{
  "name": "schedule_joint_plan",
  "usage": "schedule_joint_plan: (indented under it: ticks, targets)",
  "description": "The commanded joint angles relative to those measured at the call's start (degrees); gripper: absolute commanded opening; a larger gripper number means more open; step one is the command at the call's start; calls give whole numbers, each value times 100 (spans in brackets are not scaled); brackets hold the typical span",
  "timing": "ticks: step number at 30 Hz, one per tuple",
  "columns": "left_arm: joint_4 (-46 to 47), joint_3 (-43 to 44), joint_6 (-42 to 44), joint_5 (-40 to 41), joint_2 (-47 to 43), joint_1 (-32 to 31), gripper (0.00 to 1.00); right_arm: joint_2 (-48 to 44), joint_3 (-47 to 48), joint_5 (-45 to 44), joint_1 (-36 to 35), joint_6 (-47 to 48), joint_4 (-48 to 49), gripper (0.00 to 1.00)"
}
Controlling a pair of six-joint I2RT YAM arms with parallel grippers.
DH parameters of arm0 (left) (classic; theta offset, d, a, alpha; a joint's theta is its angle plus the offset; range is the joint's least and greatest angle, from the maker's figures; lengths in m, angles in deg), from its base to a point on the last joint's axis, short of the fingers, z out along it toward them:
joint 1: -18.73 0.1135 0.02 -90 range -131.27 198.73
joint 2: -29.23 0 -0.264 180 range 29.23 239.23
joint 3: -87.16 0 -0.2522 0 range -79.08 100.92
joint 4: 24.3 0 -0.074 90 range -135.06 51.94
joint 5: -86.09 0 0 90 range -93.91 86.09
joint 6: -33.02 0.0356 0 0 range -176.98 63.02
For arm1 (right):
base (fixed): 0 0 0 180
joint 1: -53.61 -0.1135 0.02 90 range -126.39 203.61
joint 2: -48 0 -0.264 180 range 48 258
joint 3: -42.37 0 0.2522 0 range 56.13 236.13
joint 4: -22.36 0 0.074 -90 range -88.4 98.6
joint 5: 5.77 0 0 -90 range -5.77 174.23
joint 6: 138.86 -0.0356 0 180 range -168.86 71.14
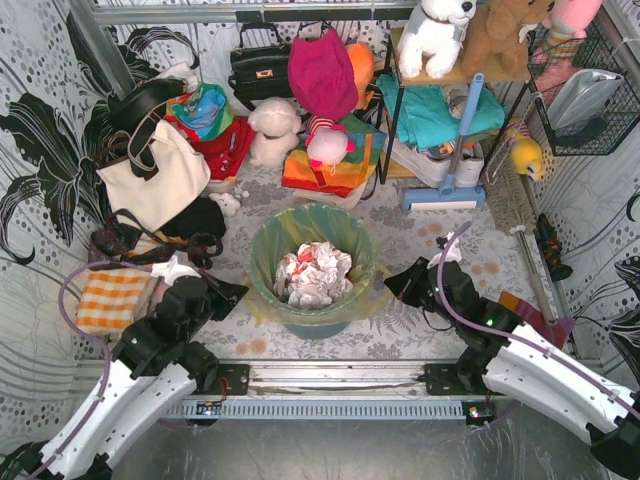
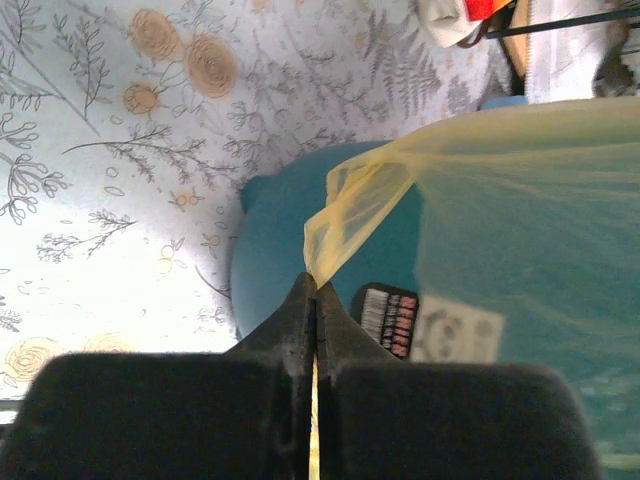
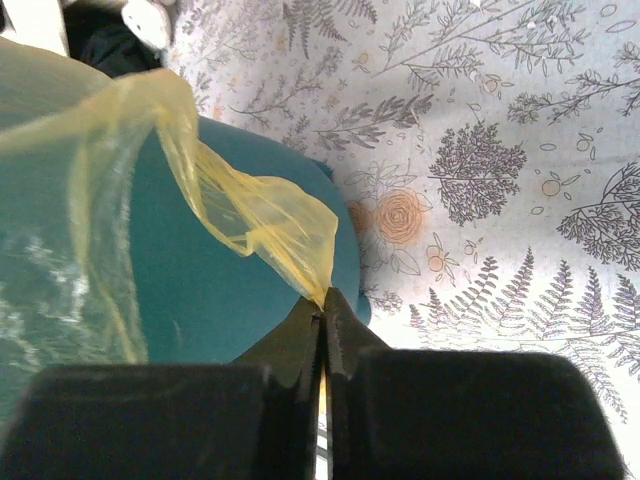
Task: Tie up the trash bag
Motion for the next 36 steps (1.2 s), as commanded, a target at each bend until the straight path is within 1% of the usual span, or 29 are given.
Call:
schedule_joint_plan:
  ticks: [1, 6, 10, 14, 19, 24, 30, 36]
  targets:
    - [-293, 597, 170, 428, -36, 0, 0, -306, 474, -257, -19, -24, -513, 0]
    - [-367, 1083, 307, 483, -4, 0, 0, -560, 743, -330, -19, -46, -566, 0]
    - [-211, 1333, 574, 285, 79, -2, 0, -602, 1072, -380, -19, 57, -561, 0]
    - [-149, 1590, 932, 53, 377, -2, 0, -469, 1329, -268, -19, 236, -394, 0]
    - [-56, 1819, 1026, -192, 654, 5, 0, -207, 1505, 72, -19, 417, 25, 0]
    - [-46, 2057, 1080, -294, 715, -1, 0, 15, 1698, 341, -19, 514, 408, 0]
    - [-21, 2253, 1142, -303, 767, 3, 0, 129, 1840, 373, -22, 628, 729, 0]
    - [161, 2520, 1374, -373, 1122, -2, 0, 436, 2123, 498, -19, 794, 1031, 0]
